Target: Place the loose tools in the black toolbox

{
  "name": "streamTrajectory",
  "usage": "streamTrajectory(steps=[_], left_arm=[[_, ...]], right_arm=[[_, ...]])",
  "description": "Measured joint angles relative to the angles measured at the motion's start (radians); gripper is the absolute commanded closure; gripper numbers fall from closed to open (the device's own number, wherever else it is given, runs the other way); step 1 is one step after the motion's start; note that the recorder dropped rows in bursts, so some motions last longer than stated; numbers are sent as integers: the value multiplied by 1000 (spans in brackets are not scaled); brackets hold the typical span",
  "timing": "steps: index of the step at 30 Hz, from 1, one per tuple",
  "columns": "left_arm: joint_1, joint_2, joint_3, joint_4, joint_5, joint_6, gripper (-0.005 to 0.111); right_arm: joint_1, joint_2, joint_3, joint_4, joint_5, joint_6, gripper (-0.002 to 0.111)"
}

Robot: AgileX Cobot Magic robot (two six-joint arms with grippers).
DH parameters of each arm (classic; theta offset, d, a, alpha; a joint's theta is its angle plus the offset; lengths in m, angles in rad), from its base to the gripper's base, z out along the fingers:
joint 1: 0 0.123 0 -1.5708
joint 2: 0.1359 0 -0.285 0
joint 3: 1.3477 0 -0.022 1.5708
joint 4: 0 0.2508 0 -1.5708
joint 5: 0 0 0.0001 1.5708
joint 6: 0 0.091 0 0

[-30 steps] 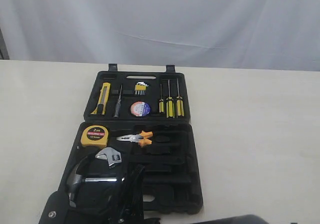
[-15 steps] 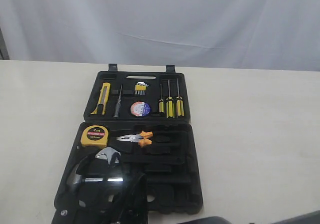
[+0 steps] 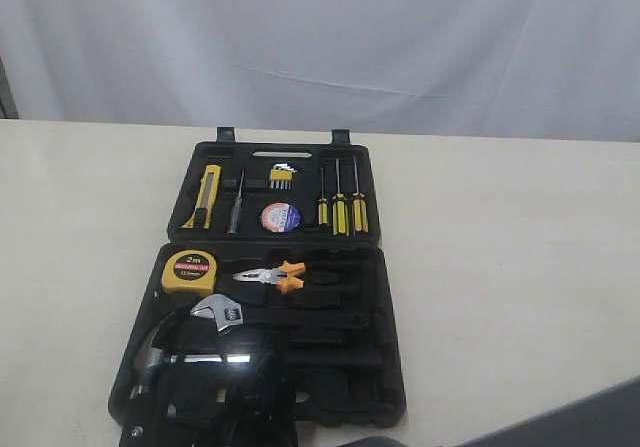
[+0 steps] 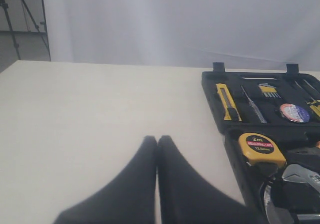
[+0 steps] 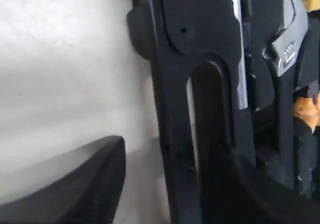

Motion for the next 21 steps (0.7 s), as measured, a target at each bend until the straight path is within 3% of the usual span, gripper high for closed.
streamTrajectory(steps=[6,12,21], left_arm=[[0,0,0,0,0,0,107],[0,0,0,0,0,0,107],[0,0,0,0,0,0,107]], right_arm=[[-28,26,-4,-60,11,38,62],[-41,41,-7,-71,3,48,108],[-46,22,-6,-47,-6,12,109]])
